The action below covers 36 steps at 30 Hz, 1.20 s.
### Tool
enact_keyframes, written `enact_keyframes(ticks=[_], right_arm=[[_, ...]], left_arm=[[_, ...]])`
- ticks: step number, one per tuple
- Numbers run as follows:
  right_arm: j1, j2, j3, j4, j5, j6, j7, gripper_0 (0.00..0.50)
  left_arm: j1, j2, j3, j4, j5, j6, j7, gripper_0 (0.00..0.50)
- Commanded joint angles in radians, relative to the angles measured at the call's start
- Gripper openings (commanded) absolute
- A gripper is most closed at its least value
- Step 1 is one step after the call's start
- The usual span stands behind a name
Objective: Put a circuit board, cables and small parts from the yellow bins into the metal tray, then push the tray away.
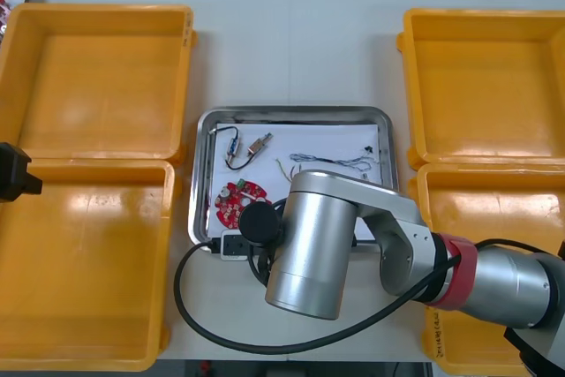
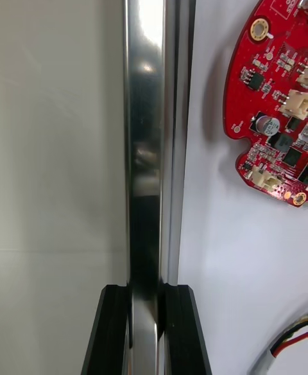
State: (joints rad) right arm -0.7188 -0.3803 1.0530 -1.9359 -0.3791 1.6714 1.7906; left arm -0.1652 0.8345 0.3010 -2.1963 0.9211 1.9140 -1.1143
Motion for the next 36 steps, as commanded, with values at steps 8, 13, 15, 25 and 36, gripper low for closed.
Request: enact_keyframes(ticks=[8, 13, 15, 25, 36], right_arm=[[-0.110, -0.051, 0.015, -0.011, -0.050, -0.019, -0.007, 0.000], [-0.171, -0.054, 0.015, 0.046, -0.110, -0.045, -0.002, 0.000], [-0.191, -0.054, 0.015, 0.063, -0.126, -0.055, -0.002, 0.000], [-0.254, -0.054, 0.015, 0.121, -0.149, -0.087, 0.001, 0.000], [-0.317, -0.054, 0.015, 0.204, -0.208, -0.137, 0.012, 0.000]], left_arm=[[0.016, 0.043, 0.033, -0.033, 0.009, 0.006, -0.102, 0.500], [0.016, 0.043, 0.033, -0.033, 0.009, 0.006, -0.102, 0.500], [0.016, 0.043, 0.033, -0.033, 0.009, 0.006, -0.102, 0.500], [0.016, 0.043, 0.033, -0.033, 0.009, 0.006, -0.102, 0.500], [0.016, 0.043, 0.033, -0.033, 0.009, 0.006, -0.102, 0.500]])
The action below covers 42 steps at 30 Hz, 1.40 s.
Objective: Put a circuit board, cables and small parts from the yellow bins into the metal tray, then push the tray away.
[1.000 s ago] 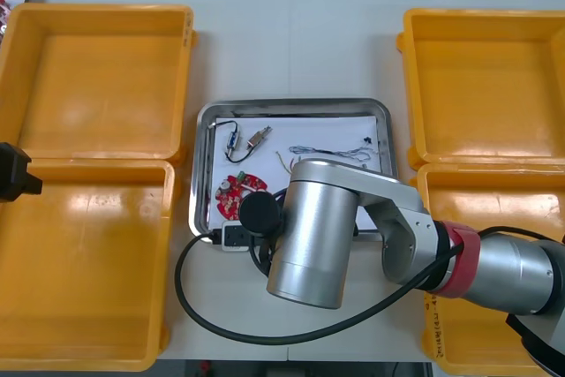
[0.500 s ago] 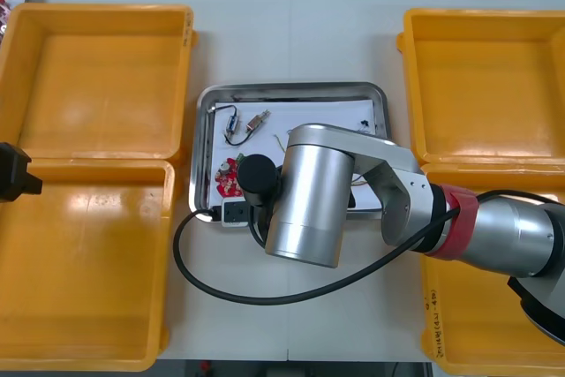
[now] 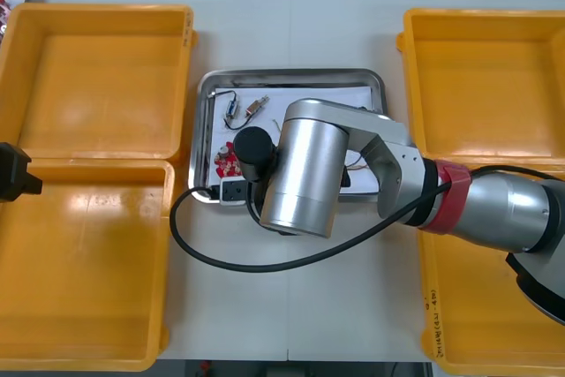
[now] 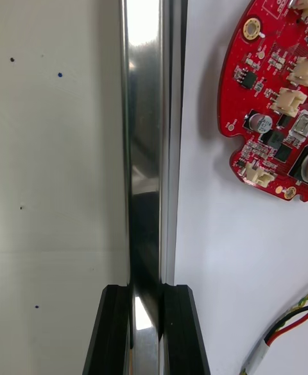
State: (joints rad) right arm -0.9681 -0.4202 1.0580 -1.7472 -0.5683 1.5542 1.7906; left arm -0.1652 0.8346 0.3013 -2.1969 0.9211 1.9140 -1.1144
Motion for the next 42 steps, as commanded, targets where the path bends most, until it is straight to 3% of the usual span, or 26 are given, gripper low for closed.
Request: enact_keyframes(ticks=[1, 7, 15, 26, 42], right_arm=[[-0.073, -0.014, 0.010, 0.022, -0.021, -0.026, 0.012, 0.000], [-0.103, -0.014, 0.011, 0.058, -0.022, -0.054, 0.018, 0.000], [-0.156, -0.014, 0.010, 0.133, -0.091, -0.094, 0.046, 0.000], [-0.225, -0.014, 0.025, 0.196, -0.131, -0.117, 0.090, 0.000], [-0.304, -0.014, 0.085, 0.298, -0.133, -0.215, 0.108, 0.000]], left_arm=[[0.016, 0.043, 0.033, -0.032, 0.008, 0.006, -0.102, 0.500], [0.016, 0.043, 0.033, -0.032, 0.008, 0.006, -0.102, 0.500], [0.016, 0.043, 0.033, -0.032, 0.008, 0.006, -0.102, 0.500], [0.016, 0.043, 0.033, -0.032, 0.008, 0.006, -0.102, 0.500], [0.016, 0.043, 0.033, -0.032, 0.008, 0.006, -0.102, 0.500]])
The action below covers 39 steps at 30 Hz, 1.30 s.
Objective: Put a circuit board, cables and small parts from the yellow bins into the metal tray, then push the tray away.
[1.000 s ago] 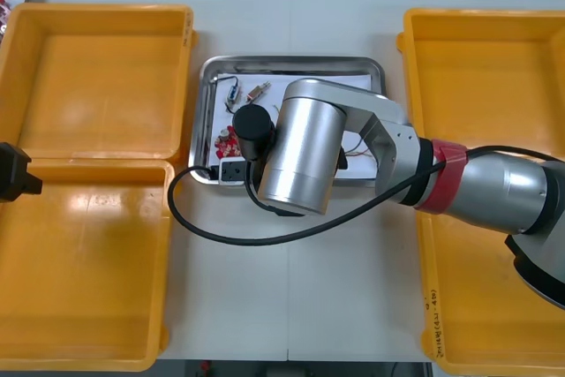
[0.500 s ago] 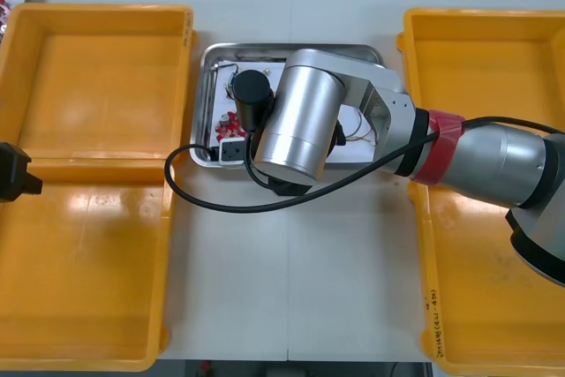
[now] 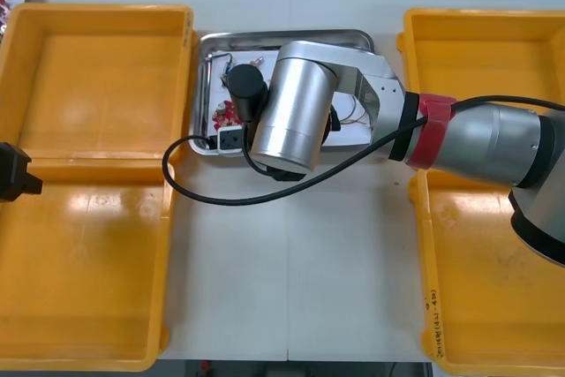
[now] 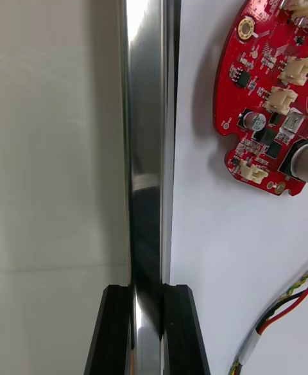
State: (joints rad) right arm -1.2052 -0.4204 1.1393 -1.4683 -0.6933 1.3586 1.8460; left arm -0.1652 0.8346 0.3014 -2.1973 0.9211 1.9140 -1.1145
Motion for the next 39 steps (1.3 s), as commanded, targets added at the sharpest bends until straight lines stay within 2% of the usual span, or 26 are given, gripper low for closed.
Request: enact_keyframes(ticks=[1, 20, 30, 39], right_arm=[[-0.073, -0.014, 0.004, 0.029, -0.008, -0.024, 0.055, 0.000], [-0.117, 0.000, -0.004, 0.163, -0.008, -0.141, 0.056, 0.000], [-0.132, 0.034, -0.026, 0.269, 0.000, -0.191, 0.068, 0.000], [-0.155, 0.057, -0.026, 0.312, 0.000, -0.207, 0.071, 0.000]], left_arm=[[0.016, 0.043, 0.033, -0.032, 0.008, 0.006, -0.102, 0.500], [0.016, 0.043, 0.033, -0.032, 0.008, 0.006, -0.102, 0.500], [0.016, 0.043, 0.033, -0.032, 0.008, 0.006, -0.102, 0.500], [0.016, 0.043, 0.033, -0.032, 0.008, 0.006, -0.102, 0.500]])
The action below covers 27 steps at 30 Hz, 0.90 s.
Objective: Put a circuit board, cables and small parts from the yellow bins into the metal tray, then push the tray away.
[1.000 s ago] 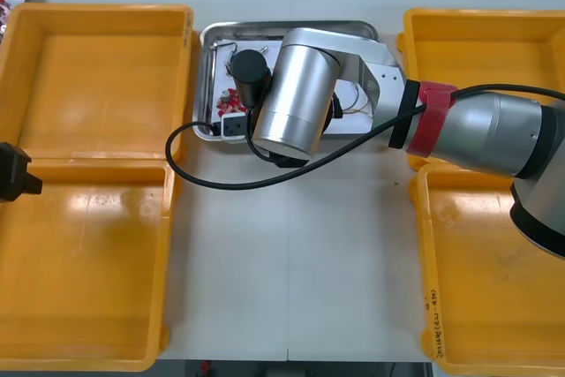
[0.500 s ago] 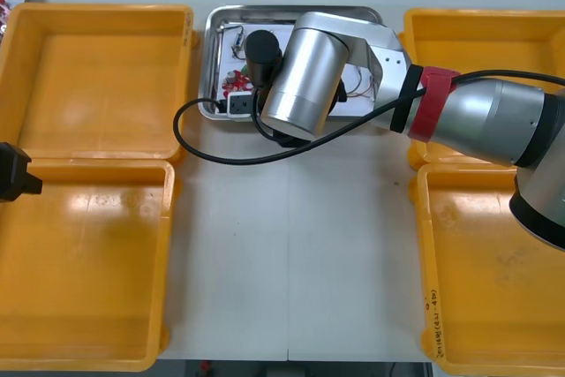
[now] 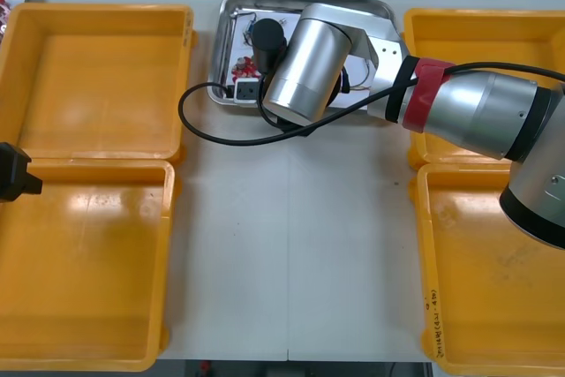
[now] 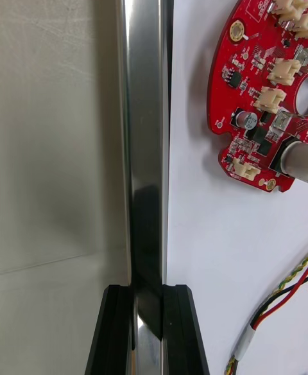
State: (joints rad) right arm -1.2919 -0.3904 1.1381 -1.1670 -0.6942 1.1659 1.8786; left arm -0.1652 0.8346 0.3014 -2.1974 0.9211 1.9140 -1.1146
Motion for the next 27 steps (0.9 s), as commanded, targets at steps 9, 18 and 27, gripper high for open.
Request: enact_keyframes(ticks=[9, 18, 27], right_arm=[[-0.075, 0.036, -0.023, 0.020, 0.001, -0.029, 0.056, 0.000], [-0.084, 0.059, -0.023, 0.079, 0.001, -0.088, 0.114, 0.000], [-0.095, 0.071, -0.023, 0.118, 0.001, -0.115, 0.135, 0.000]], left_arm=[[0.016, 0.043, 0.033, -0.031, 0.008, 0.006, -0.102, 0.500], [0.016, 0.043, 0.033, -0.031, 0.008, 0.006, -0.102, 0.500], [0.016, 0.043, 0.033, -0.031, 0.008, 0.006, -0.102, 0.500]])
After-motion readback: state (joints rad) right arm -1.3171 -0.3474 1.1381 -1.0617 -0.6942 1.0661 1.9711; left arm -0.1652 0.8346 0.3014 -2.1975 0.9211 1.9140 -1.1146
